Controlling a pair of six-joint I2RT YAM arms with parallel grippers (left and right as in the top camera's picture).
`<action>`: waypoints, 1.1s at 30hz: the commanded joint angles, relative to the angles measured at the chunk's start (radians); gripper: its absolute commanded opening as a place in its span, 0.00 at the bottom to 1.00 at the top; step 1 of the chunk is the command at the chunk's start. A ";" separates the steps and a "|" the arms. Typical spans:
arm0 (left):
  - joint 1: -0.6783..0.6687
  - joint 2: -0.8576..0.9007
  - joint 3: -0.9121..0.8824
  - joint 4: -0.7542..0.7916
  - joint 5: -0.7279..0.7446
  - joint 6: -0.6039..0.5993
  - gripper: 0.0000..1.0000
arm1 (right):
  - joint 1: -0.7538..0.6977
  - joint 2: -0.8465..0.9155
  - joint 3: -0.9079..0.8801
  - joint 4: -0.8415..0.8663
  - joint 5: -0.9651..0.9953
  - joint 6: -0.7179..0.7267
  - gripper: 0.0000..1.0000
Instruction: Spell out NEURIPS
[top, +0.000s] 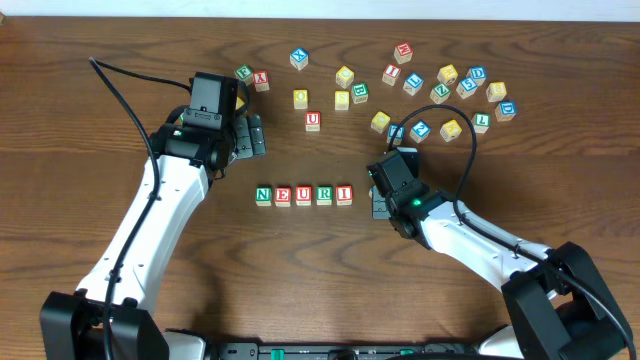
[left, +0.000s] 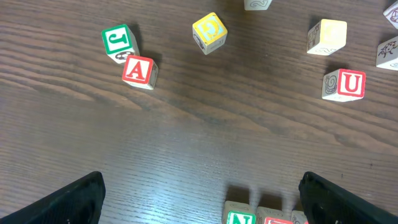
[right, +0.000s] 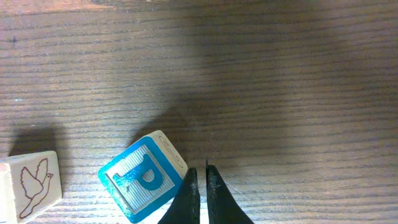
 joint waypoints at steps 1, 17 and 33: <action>0.002 -0.018 0.031 0.000 -0.002 0.002 0.98 | -0.006 0.009 -0.006 0.005 0.014 -0.015 0.01; 0.002 -0.018 0.031 0.000 -0.002 0.003 0.98 | -0.006 0.009 -0.006 0.056 -0.011 -0.015 0.01; 0.002 -0.018 0.031 0.000 -0.002 0.002 0.98 | -0.037 0.009 -0.006 0.087 -0.037 -0.018 0.01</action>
